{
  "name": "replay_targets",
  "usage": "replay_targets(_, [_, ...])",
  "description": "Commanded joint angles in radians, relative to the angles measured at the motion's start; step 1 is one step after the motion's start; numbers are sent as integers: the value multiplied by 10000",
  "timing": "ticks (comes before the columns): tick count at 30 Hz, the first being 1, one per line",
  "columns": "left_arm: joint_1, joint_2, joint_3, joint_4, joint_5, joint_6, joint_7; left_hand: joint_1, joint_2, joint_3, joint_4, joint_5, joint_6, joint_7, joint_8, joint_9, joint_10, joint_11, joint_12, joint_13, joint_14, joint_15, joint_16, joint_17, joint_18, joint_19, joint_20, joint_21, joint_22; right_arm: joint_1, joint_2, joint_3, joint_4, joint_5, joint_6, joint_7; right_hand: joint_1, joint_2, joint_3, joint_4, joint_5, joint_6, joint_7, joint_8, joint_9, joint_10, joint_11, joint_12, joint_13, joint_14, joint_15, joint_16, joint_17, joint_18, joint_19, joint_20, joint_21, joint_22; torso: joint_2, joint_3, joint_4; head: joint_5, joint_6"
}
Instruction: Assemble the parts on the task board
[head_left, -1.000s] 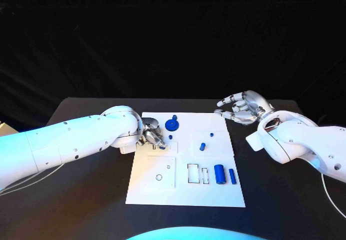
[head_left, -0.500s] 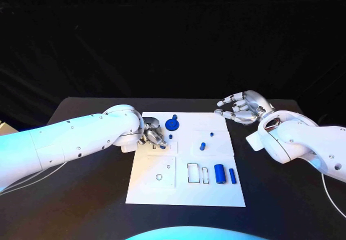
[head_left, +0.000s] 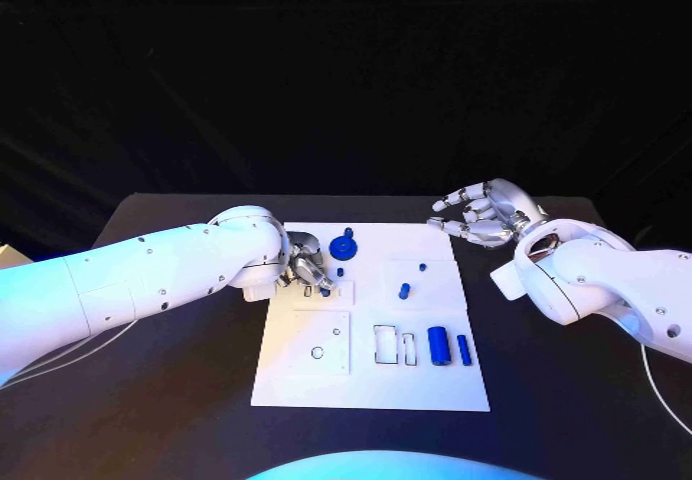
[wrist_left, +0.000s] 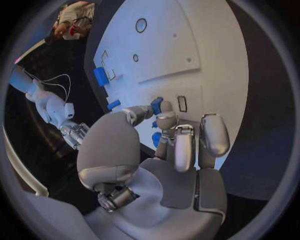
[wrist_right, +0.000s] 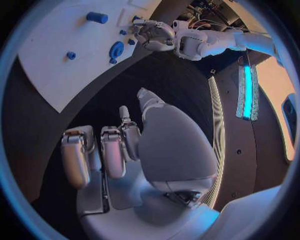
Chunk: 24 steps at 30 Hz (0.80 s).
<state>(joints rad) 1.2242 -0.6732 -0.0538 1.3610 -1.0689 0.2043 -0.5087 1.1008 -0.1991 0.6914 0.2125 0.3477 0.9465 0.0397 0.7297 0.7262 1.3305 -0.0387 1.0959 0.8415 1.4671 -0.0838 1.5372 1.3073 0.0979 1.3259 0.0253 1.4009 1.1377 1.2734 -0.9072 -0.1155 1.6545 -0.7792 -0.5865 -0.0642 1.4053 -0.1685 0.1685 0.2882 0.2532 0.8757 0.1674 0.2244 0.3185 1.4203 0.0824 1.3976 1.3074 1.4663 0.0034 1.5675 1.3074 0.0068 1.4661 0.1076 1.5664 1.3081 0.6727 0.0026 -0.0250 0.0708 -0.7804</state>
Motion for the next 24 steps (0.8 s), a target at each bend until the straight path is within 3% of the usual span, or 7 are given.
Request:
replay_targets(1, [-68,69,-57,26,31,461,-15,-57,59,1913,-1879,42,28,-75,-17,-2,47,-7,36,18,865,-59,66,1980,-114,56,-11,31,8,-12,2,0,25,-35,151,68,-114,-3,-17,17,-36,53,-35,45,-17,2,-21,1,1092,989,34,-51,2402,-68,1047,31,44,2627,-6,3,7,-9,-8])
replay_targets(10, [-69,37,-61,75,27,522,4,-559,-115,1424,-1739,-65,26,-152,4,76,98,-52,47,62,869,-90,74,2000,-119,59,-38,21,29,-21,-5,-1,23,-35,159,83,-138,5,-21,1,-62,46,-37,49,-24,-11,-23,-12,1078,986,32,-57,2386,-68,1047,30,44,2627,-11,-9,5,-19,-9])
replay_targets(19, [-71,-11,-59,100,26,413,24,-1685,-247,-441,-629,-285,263,-182,-91,53,49,-68,52,117,869,-111,74,2006,-127,72,-73,-14,35,-24,-6,-2,17,-24,150,113,-153,1,-30,4,-72,42,-36,49,-27,-17,-23,-19,1072,981,32,-64,2367,-68,1047,30,44,2627,-9,-9,7,-28,1])
replay_targets(24, [-71,-32,-56,105,21,309,29,-1637,-157,-1391,-213,-296,296,-195,-171,41,37,-77,72,174,871,-124,77,2014,-125,85,-84,-29,43,-26,-11,-2,17,-21,141,123,-179,-8,-45,11,-96,38,-35,49,-29,-27,-21,-29,1062,978,32,-69,2354,-68,1047,29,44,2627,-6,-7,3,-22,10])
